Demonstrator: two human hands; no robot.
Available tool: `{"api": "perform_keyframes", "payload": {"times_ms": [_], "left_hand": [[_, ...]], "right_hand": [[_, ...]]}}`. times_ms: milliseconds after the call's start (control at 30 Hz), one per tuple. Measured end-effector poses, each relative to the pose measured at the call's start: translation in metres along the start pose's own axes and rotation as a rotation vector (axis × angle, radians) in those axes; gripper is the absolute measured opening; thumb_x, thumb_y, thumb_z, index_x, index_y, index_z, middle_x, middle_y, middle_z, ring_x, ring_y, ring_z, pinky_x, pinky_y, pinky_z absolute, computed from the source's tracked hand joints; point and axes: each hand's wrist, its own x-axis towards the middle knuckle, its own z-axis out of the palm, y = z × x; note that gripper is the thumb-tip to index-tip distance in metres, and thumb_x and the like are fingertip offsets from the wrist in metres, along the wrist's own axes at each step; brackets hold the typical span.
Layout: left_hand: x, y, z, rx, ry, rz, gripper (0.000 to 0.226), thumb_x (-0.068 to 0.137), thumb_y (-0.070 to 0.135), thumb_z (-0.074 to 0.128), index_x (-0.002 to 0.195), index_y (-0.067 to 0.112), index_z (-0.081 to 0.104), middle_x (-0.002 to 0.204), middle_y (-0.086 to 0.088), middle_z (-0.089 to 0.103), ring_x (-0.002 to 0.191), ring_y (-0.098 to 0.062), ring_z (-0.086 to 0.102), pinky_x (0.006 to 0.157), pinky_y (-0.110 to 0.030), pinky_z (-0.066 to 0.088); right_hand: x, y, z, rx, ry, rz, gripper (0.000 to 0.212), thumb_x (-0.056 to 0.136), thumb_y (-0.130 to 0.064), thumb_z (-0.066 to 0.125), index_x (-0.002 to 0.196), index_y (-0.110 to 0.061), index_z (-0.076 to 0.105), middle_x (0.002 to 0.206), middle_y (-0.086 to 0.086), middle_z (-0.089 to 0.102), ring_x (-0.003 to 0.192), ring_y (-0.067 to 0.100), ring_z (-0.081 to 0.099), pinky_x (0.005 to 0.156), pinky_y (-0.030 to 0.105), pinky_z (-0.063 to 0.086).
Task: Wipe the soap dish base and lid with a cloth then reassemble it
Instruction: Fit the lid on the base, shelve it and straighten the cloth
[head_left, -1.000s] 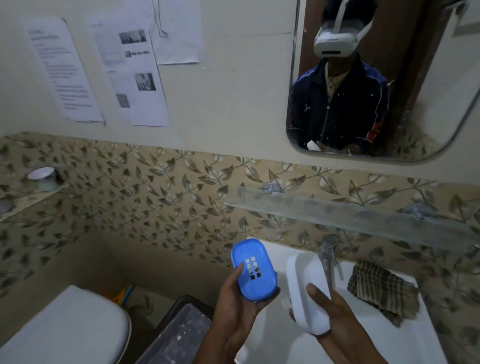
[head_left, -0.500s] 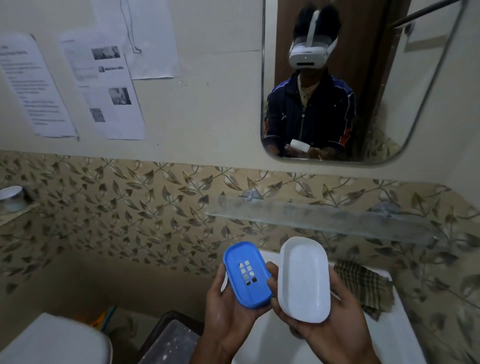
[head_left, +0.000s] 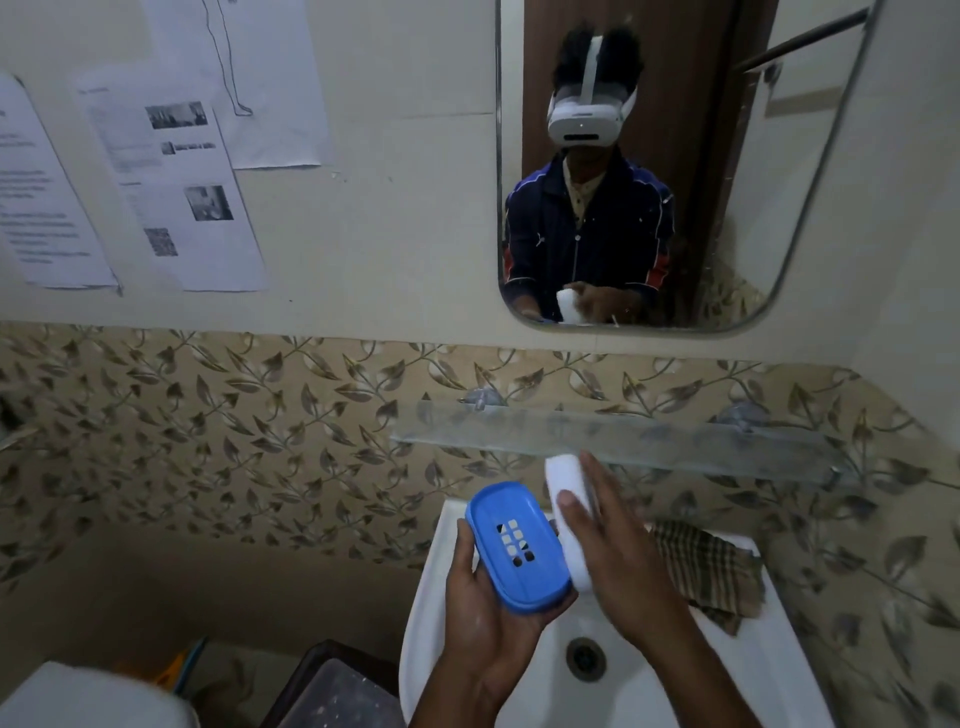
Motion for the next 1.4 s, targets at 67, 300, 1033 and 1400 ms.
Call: {"api": "perform_keyframes", "payload": {"times_ms": [67,300,1033,1400], "left_hand": [[0.002,-0.002,0.011,-0.020,-0.030,0.012,0.066,0.091,0.062,0.046,0.127,0.011,0.069,0.130,-0.022,0.065,0.111,-0.043,0.062,0.087,-0.054,0.055],[0.006,0.004,0.034,-0.008,-0.130,0.051,0.063,0.098,0.057,0.042,0.131,0.008,0.065,0.134,-0.022,0.063,0.124,-0.038,0.060,0.106,-0.048,0.046],[0.002,0.010,0.059,0.023,-0.262,0.101,0.065,0.101,0.057,0.038,0.140,0.008,0.056,0.140,-0.021,0.059,0.132,-0.034,0.055,0.119,-0.048,0.033],[-0.016,0.012,0.065,0.068,-0.263,0.087,0.060,0.103,0.051,0.036,0.139,0.008,0.056,0.132,-0.018,0.065,0.118,-0.031,0.066,0.104,-0.044,0.046]], "right_hand": [[0.007,0.002,0.009,-0.339,0.024,-0.134,0.067,0.089,-0.070,0.029,0.150,-0.051,0.007,0.144,-0.002,0.039,0.134,0.018,0.035,0.105,0.037,0.037],[0.019,-0.010,0.008,-0.514,0.136,-0.251,0.067,0.091,-0.067,0.027,0.151,-0.045,0.005,0.122,-0.001,0.044,0.111,0.013,0.038,0.091,0.027,0.038],[0.020,-0.045,0.005,-0.720,0.132,-0.251,0.070,0.091,-0.067,0.028,0.152,-0.044,-0.001,0.138,0.007,0.037,0.125,0.023,0.035,0.099,0.036,0.039],[0.013,-0.036,-0.002,-0.625,0.029,-0.181,0.066,0.091,-0.071,0.021,0.146,-0.053,-0.010,0.151,0.009,0.026,0.133,0.031,0.037,0.097,0.044,0.043]]}}
